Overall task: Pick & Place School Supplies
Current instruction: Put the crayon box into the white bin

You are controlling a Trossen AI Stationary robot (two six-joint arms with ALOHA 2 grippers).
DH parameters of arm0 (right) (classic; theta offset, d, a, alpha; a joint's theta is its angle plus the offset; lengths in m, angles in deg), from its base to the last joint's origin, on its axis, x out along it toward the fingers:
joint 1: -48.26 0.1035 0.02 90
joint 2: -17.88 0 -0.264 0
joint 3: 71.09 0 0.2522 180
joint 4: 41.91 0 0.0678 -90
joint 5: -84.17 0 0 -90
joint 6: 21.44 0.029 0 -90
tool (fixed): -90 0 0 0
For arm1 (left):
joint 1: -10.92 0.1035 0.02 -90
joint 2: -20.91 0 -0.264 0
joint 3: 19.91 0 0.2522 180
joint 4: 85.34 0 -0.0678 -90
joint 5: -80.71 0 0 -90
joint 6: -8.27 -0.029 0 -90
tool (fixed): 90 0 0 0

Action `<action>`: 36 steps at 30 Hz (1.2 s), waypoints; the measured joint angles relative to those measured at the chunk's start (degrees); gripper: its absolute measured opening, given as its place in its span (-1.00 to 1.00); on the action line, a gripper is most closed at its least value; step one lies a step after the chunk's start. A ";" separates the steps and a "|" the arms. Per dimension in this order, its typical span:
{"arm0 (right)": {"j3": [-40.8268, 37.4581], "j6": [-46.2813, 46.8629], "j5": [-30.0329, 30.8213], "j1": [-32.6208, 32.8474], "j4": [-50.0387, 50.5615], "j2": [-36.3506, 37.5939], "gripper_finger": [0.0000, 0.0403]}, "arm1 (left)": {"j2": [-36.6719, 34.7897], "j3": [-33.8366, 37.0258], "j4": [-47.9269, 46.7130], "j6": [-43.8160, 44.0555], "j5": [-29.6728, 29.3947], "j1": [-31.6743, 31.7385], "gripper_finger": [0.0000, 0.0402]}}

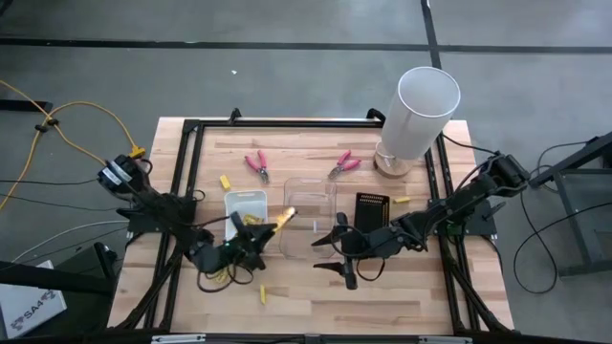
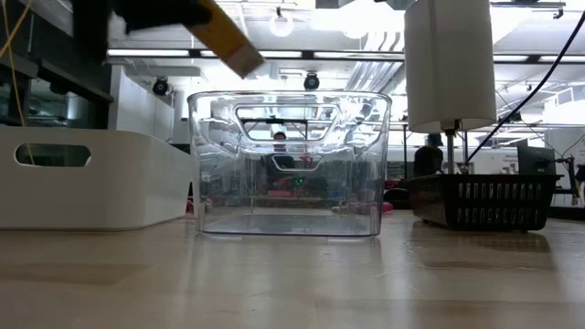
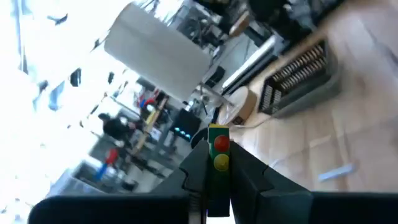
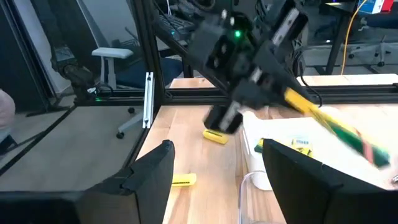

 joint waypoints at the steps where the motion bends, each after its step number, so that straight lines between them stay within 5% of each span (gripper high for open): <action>1: 0.00 0.08 0.01 0.00 -0.04 -0.01 0.17 | -0.86 0.00 0.04 1.63 -0.12 -0.84 -0.83; 8: 0.00 0.21 -0.10 1.36 -0.02 -0.01 0.17 | -3.63 0.02 -0.01 4.36 -6.05 -5.41 -0.84; 18: -0.02 0.20 0.10 3.61 -0.04 -0.01 0.17 | -4.68 2.39 -0.58 8.81 -9.27 -3.93 -0.84; 29: -0.02 0.21 0.27 4.92 -0.06 -0.01 0.17 | -21.80 9.75 -11.24 14.24 -10.29 0.49 -0.84; 36: -0.02 0.20 0.27 4.96 -0.06 -0.04 0.17 | -29.29 15.19 -12.08 25.87 -10.07 -4.46 -0.84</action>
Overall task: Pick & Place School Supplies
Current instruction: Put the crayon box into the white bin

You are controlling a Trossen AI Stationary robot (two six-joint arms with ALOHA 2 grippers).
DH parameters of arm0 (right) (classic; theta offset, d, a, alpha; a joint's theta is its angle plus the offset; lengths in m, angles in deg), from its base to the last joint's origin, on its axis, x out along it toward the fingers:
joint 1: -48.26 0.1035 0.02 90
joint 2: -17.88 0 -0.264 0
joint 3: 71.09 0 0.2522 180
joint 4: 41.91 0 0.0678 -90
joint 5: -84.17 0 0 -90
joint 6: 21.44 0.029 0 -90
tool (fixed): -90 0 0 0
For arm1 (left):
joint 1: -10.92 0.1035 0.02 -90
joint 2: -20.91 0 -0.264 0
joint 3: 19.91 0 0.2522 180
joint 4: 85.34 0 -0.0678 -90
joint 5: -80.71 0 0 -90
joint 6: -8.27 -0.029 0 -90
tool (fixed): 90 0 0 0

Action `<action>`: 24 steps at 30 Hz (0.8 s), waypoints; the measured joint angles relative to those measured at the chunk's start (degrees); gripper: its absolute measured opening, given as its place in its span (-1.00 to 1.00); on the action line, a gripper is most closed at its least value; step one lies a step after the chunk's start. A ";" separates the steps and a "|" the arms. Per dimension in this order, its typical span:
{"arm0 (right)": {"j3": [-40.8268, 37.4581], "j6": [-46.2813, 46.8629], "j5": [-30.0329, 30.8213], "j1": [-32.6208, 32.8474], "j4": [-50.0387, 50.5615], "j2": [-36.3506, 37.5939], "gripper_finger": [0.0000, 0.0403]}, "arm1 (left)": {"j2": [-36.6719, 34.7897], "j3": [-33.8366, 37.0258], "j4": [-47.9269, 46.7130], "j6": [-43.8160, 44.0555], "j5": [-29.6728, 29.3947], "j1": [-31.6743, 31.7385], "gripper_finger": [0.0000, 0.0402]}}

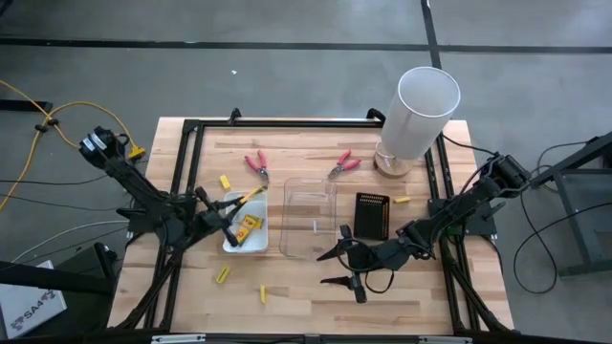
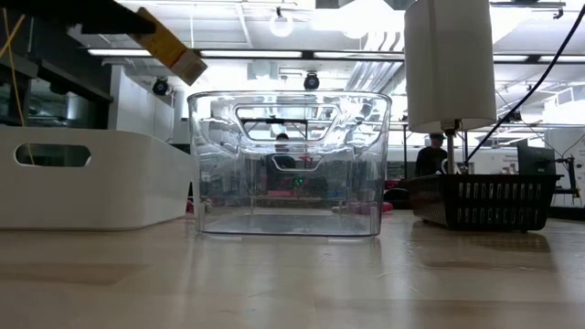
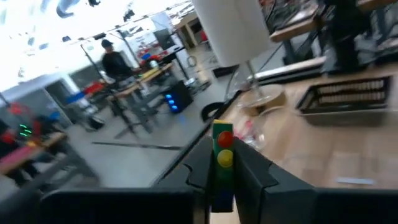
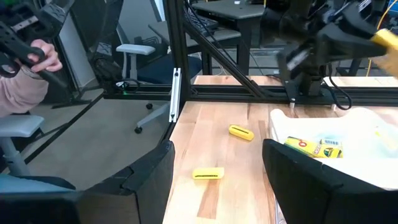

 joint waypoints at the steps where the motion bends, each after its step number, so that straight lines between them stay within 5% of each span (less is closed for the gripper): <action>1: 0.00 0.00 -0.01 -0.01 0.00 -0.01 0.17 | -0.04 0.43 -0.16 1.55 0.13 -1.35 -0.84; 13: 0.00 0.03 -0.18 0.35 0.02 -0.02 0.17 | 3.75 1.40 -10.39 22.61 -7.03 -15.10 -0.84; 24: 0.00 1.84 -0.20 1.62 0.02 -0.02 0.17 | 8.57 4.62 -14.31 40.78 -6.91 -15.75 -0.82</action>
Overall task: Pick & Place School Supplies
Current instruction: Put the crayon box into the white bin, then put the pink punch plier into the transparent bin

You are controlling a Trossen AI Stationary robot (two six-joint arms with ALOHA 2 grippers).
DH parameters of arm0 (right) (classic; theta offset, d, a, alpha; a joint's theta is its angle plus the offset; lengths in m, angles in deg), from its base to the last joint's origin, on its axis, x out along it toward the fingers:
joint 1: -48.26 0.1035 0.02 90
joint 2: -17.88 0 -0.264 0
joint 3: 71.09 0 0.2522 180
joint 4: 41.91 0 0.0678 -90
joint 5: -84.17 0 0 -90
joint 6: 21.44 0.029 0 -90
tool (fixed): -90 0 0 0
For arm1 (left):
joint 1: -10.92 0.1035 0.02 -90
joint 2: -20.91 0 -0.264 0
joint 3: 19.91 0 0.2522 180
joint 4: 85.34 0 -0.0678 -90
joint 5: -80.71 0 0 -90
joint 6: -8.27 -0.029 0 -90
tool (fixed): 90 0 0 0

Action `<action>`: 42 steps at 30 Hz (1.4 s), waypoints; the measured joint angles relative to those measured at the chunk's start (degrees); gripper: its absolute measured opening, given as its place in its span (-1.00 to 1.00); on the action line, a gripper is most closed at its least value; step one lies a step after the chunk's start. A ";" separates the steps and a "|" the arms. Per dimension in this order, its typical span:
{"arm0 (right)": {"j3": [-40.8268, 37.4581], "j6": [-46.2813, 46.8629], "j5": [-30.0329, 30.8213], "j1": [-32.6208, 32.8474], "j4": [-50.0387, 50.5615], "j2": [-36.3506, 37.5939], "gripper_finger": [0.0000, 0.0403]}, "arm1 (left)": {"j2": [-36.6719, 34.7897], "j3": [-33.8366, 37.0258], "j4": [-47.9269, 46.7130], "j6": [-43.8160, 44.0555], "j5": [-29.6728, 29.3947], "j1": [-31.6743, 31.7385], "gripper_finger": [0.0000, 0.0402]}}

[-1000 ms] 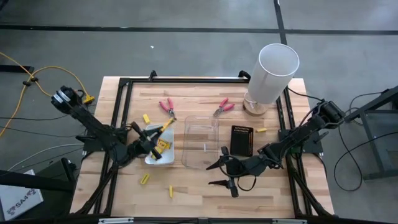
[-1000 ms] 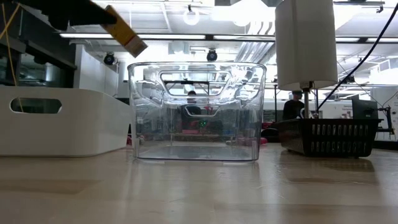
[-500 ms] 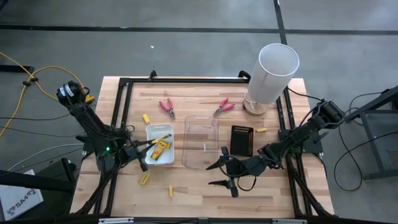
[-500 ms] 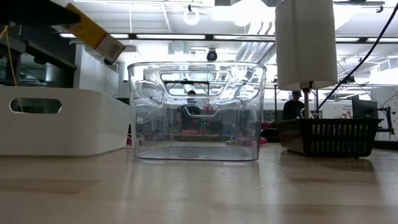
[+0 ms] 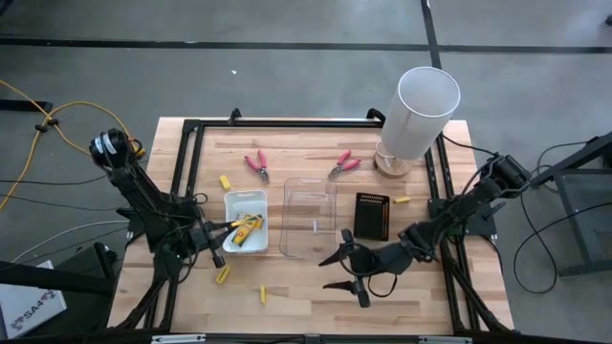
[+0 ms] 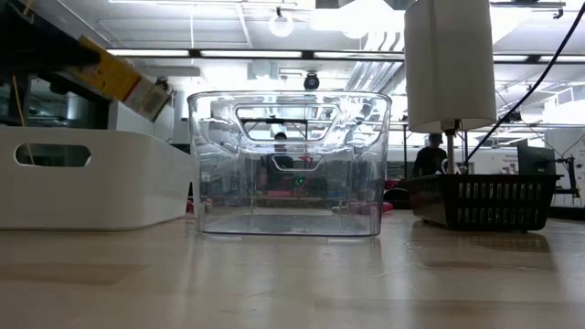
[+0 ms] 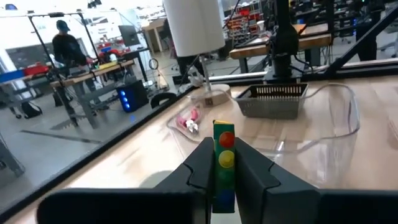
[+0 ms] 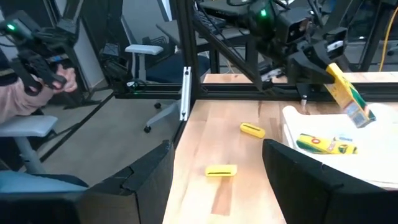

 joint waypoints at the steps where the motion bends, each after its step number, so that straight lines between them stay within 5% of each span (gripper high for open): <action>1: 0.00 0.12 -0.02 0.15 0.00 0.00 0.17 | 0.29 0.31 0.02 0.94 0.48 0.03 -0.80; 23: 0.00 0.04 0.18 0.65 0.00 0.00 0.17 | 0.59 0.91 -0.40 0.25 3.57 0.65 -0.60; 33: 0.00 0.96 0.18 0.67 0.00 0.00 0.17 | 0.59 0.90 -0.45 0.90 14.34 5.31 -0.59; 42: 0.00 0.96 0.17 0.66 0.00 0.00 0.17 | 0.59 0.89 -1.36 -12.51 14.19 8.56 -0.59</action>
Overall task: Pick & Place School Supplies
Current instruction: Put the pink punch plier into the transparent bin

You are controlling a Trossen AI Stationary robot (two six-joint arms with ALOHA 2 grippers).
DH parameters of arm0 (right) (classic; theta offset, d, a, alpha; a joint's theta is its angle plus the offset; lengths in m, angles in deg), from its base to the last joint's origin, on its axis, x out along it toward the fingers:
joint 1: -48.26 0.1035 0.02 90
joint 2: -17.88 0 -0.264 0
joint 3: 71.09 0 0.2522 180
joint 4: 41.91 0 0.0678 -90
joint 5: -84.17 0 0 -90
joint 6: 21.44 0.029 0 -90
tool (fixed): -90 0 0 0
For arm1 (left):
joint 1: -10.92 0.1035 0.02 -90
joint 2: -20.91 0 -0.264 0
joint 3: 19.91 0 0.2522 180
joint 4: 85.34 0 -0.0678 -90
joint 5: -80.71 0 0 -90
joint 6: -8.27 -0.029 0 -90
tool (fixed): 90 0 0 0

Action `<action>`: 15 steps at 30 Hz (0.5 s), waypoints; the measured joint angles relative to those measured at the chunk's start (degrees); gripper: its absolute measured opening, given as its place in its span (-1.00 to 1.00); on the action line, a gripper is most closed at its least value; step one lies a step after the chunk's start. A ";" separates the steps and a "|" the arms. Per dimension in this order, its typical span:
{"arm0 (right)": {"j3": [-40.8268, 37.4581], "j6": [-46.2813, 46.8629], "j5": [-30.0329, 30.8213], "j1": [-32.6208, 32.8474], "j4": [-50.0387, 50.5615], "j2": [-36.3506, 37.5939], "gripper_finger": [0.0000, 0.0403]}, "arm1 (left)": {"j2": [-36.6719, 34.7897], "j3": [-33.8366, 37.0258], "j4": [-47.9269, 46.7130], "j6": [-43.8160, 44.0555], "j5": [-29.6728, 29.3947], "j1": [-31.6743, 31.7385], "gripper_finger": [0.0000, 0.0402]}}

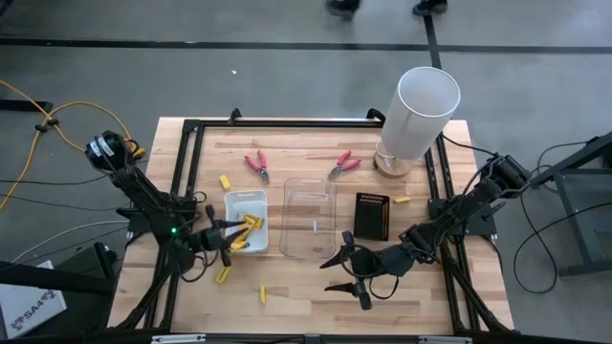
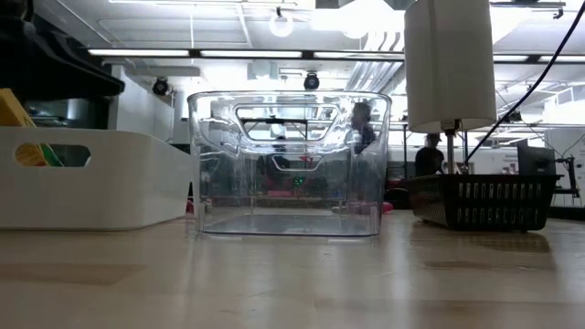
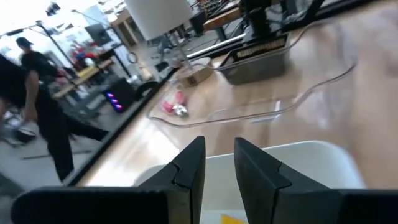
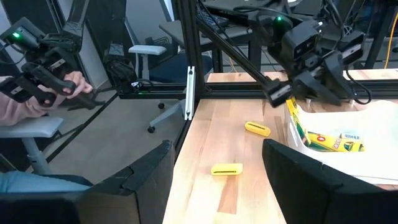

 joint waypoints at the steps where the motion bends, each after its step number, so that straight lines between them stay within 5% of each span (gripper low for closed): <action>1: 0.00 0.01 -0.01 0.01 0.00 0.00 0.17 | 0.00 0.00 0.00 -1.14 -0.12 0.69 -0.59; 15: 0.00 -0.24 -0.02 -0.01 0.00 -0.02 0.17 | -0.02 -0.04 7.59 -22.89 -0.27 8.72 -0.59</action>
